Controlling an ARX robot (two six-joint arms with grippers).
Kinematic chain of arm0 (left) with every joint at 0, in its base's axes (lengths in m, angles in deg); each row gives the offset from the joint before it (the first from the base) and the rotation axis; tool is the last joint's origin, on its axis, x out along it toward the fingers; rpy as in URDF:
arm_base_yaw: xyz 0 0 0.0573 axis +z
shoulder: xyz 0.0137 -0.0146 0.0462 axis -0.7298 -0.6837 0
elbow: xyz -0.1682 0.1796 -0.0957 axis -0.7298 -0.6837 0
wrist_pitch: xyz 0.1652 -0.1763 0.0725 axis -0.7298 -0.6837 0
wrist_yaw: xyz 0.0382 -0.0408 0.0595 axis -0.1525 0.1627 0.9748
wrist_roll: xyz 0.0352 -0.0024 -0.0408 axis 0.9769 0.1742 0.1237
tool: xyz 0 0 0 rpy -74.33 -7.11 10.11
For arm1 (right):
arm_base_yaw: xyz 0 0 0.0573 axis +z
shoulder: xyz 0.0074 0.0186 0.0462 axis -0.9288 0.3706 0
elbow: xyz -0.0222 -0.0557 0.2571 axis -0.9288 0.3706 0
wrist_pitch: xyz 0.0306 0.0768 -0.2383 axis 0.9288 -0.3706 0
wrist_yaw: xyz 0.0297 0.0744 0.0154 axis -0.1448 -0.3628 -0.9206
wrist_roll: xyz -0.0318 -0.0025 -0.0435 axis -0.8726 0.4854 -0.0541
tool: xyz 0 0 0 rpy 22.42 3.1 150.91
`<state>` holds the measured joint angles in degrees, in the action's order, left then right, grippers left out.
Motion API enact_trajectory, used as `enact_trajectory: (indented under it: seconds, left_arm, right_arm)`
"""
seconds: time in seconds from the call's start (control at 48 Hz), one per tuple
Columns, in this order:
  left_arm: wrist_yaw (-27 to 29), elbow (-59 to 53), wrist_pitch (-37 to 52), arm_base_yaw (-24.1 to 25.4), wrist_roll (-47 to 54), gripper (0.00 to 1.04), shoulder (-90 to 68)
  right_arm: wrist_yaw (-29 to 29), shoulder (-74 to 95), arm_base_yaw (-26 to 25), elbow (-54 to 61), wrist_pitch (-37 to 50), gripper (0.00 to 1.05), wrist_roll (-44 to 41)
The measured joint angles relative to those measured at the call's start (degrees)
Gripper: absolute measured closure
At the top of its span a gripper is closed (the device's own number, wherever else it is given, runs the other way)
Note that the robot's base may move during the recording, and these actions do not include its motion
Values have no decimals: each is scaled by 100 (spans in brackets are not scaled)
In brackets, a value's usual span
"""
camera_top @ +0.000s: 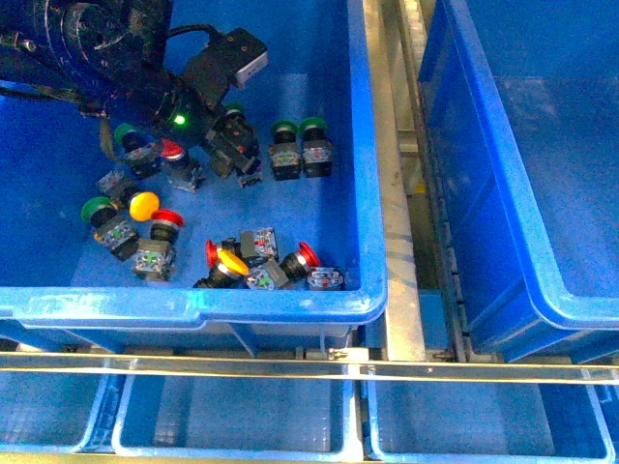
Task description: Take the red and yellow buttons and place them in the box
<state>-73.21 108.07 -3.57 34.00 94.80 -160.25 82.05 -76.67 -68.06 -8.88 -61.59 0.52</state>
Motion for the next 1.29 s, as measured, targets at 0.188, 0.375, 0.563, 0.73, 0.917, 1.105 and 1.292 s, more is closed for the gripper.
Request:
enact_trajectory:
  seconds: [0.188, 0.375, 0.563, 0.73, 0.917, 1.105, 1.292]
  left_arm:
    - [44, -20, 144, 13, -175, 70, -2]
    - [-48, -549, 579, 63, -697, 70, 262]
    - [-267, -1320, 955, 197, -1467, 70, 1110]
    - [-404, -1816, 1121, 308, -1919, 70, 1729]
    - [-590, -2638, 1172, 459, -2592, 70, 2577]
    - [-850, -3386, 1123, 544, -3344, 70, 3421]
    - [-1215, -3829, 979, 575, -4308, 70, 4087]
  right_arm:
    - [0, 0, 0, 0, 0, 7, 0]
    - [0, 0, 0, 0, 0, 7, 0]
    - [0, 0, 0, 0, 0, 7, 0]
    - [0, 0, 0, 0, 0, 7, 0]
    - [0, 0, 0, 0, 0, 7, 2]
    - [0, 0, 0, 0, 0, 7, 0]
    - [0, 0, 0, 0, 0, 7, 0]
